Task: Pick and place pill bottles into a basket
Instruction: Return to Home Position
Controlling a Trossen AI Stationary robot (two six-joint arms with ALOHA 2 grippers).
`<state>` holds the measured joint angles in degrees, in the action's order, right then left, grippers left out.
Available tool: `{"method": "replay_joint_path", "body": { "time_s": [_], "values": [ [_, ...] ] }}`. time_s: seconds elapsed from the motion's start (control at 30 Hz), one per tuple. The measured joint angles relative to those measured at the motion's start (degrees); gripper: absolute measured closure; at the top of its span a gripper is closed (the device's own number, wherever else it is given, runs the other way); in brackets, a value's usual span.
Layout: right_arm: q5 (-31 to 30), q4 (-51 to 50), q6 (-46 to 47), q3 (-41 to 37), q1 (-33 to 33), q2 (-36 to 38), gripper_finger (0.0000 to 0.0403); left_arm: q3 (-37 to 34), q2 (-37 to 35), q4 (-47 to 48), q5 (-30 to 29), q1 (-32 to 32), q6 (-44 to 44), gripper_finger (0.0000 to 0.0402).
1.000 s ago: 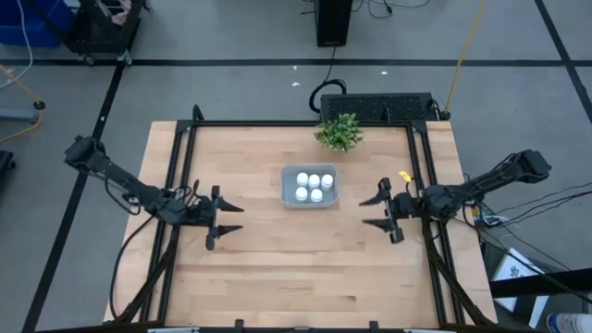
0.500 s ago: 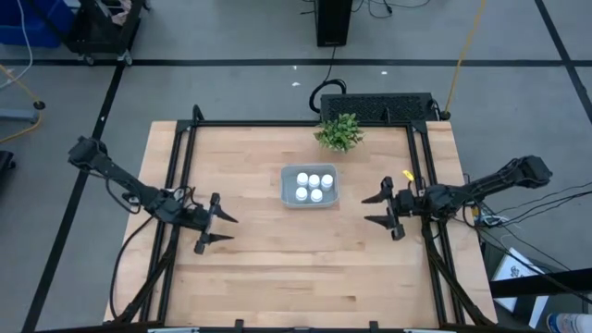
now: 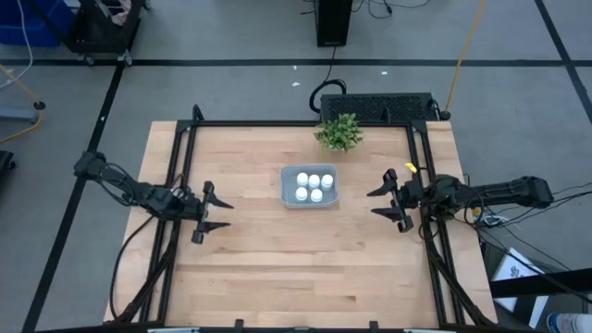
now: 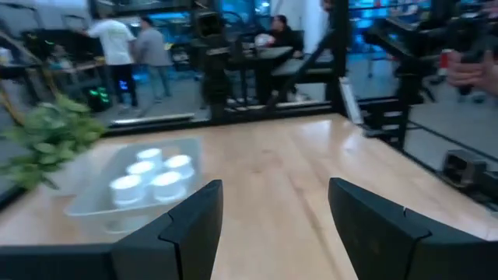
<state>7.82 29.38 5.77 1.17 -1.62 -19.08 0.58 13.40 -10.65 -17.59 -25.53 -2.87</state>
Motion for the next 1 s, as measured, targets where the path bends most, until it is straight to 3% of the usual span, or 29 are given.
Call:
{"method": "replay_joint_path", "body": {
  "time_s": [0.2,0.37,0.47,0.63,0.73,1.0],
  "values": [
    [0.4,-7.0,-1.3,0.0,5.0,4.7,0.0183,0.7,-10.0,8.4,-1.9,4.9,-0.6,0.016],
    [13.4,-7.1,0.9,0.0,9.6,9.7,0.0183,3.2,-13.2,17.6,2.3,7.5,0.3,0.016],
    [15.1,-10.7,1.5,-0.1,12.1,14.0,0.0183,5.7,-13.3,25.0,2.6,7.6,2.6,0.016],
    [14.8,-21.4,2.1,-0.1,17.2,19.1,0.0183,5.9,-13.3,22.1,3.2,7.3,1.3,0.016],
    [14.8,-21.9,1.7,-0.1,19.1,18.8,0.0183,4.5,-13.3,17.2,1.1,7.4,-1.1,0.016],
    [14.8,-23.0,-0.4,-0.1,21.4,18.9,0.0183,3.4,-13.1,17.2,-2.0,7.9,1.8,0.016]
  ]
}}
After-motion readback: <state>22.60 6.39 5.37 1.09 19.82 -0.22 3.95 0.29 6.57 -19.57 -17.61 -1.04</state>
